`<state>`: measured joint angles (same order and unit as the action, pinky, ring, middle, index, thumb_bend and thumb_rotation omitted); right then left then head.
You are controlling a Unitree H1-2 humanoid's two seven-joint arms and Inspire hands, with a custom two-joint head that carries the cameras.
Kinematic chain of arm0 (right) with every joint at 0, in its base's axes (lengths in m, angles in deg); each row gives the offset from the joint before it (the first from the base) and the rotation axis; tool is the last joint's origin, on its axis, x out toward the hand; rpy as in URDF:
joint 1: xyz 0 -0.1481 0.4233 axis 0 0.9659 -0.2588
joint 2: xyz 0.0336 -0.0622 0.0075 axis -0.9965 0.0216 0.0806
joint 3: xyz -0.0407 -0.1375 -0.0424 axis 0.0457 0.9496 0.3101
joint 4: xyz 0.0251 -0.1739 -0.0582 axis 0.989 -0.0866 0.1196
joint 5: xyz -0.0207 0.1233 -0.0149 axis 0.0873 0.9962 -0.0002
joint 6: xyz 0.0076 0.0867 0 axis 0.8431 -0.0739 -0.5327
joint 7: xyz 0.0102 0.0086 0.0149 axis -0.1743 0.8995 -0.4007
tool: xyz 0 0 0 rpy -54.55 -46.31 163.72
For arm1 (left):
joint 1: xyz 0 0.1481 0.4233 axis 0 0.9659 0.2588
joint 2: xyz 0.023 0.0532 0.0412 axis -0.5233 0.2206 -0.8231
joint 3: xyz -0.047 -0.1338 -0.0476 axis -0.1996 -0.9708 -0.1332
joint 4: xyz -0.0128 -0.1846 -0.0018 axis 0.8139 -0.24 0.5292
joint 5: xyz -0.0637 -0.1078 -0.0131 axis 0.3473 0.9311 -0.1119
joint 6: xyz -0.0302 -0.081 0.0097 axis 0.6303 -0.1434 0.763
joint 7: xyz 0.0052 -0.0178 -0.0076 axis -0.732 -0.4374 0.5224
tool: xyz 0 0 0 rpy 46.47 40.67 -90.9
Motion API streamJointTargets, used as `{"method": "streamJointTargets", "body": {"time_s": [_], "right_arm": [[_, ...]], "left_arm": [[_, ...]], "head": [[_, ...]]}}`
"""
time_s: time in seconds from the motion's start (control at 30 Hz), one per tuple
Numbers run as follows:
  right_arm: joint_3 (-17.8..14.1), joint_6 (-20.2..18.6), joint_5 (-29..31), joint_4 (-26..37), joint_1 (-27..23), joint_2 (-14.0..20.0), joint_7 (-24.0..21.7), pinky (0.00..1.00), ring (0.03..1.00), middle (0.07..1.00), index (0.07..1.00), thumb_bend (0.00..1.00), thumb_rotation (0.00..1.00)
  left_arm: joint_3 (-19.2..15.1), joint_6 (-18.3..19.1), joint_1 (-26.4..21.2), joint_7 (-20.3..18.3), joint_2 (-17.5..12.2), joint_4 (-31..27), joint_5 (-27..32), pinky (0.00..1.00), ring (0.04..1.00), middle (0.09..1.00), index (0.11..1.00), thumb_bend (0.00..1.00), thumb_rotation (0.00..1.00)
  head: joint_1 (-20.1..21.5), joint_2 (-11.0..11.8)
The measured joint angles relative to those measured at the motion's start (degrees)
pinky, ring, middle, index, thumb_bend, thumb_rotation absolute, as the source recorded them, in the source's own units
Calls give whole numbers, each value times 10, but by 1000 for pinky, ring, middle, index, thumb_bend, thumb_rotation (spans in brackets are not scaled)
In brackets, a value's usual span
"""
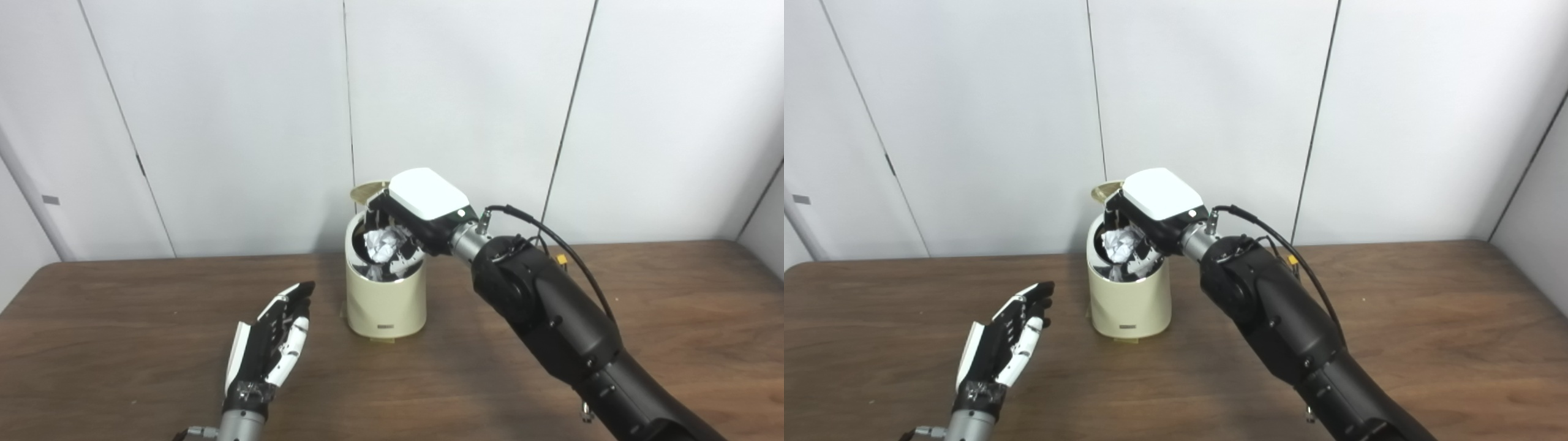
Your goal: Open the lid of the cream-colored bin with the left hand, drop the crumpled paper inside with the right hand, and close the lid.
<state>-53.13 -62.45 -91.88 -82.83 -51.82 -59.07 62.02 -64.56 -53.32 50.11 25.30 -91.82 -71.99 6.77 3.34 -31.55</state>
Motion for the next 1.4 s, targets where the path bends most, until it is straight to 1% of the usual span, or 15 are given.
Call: {"method": "streamJointTargets", "body": {"time_s": [0.07,0.23,0.27,0.3,0.37,0.47,0.63,0.9,1.03,1.13,1.17,1.2,1.23,1.3,1.4], "right_arm": [[0,-3,-2,0,0,0,0,380,491,620,488,518,93],[4,-7,-13,4,2,0,-1,465,575,670,491,521,125],[4,-7,-15,4,2,1,0,464,571,672,562,771,51],[5,-7,-17,4,2,1,1,465,574,678,588,858,26],[7,-6,-21,5,2,1,3,468,576,685,613,937,5],[10,-6,-28,5,2,1,11,483,590,698,632,958,0],[13,-6,-37,6,3,1,20,506,618,715,651,971,0],[13,-6,-41,6,3,0,21,512,629,725,649,994,0],[13,-6,-41,6,4,0,23,503,618,715,642,993,0],[12,1,-38,6,5,0,31,455,560,661,584,956,0],[11,6,-36,5,7,0,38,432,532,637,536,742,58],[9,11,-33,4,10,0,47,402,499,613,506,609,94],[6,14,-28,4,14,0,55,392,487,605,496,564,106],[1,21,-25,2,21,-2,74,348,441,583,476,520,22],[-4,32,-24,-9,24,-3,101,330,440,576,459,510,2]], "left_arm": [[0,0,0,0,0,0,0,731,826,846,844,203,631],[1,7,1,0,0,-3,-5,730,827,843,843,205,649],[1,8,1,0,0,-3,-5,729,825,840,840,210,654],[1,8,1,0,0,-3,-5,725,821,837,836,211,656],[1,8,1,0,-1,-3,-5,721,820,836,834,212,661],[1,8,1,0,-1,-3,-4,738,831,846,842,217,672],[1,8,1,0,-1,-3,-1,725,825,840,837,217,660],[1,9,2,0,-1,-5,-1,725,821,834,832,225,659],[1,9,2,0,-1,-5,-2,722,819,834,831,224,663],[2,9,2,0,-1,-5,-4,716,816,832,831,222,665],[2,9,2,0,-1,-5,-5,713,815,831,830,222,665],[2,9,2,0,-1,-5,-6,715,815,832,830,221,663],[2,9,2,0,-1,-5,-6,715,815,832,829,221,662],[2,9,2,0,-1,-5,-6,711,814,832,829,221,660],[2,9,2,0,-2,-5,-6,713,818,836,834,214,658]], "head": [[1,0],[1,1],[1,1],[1,0],[1,0],[1,0],[1,0],[2,-1],[2,-1],[2,0],[2,0],[2,0],[3,0],[3,0],[2,-1]]}}
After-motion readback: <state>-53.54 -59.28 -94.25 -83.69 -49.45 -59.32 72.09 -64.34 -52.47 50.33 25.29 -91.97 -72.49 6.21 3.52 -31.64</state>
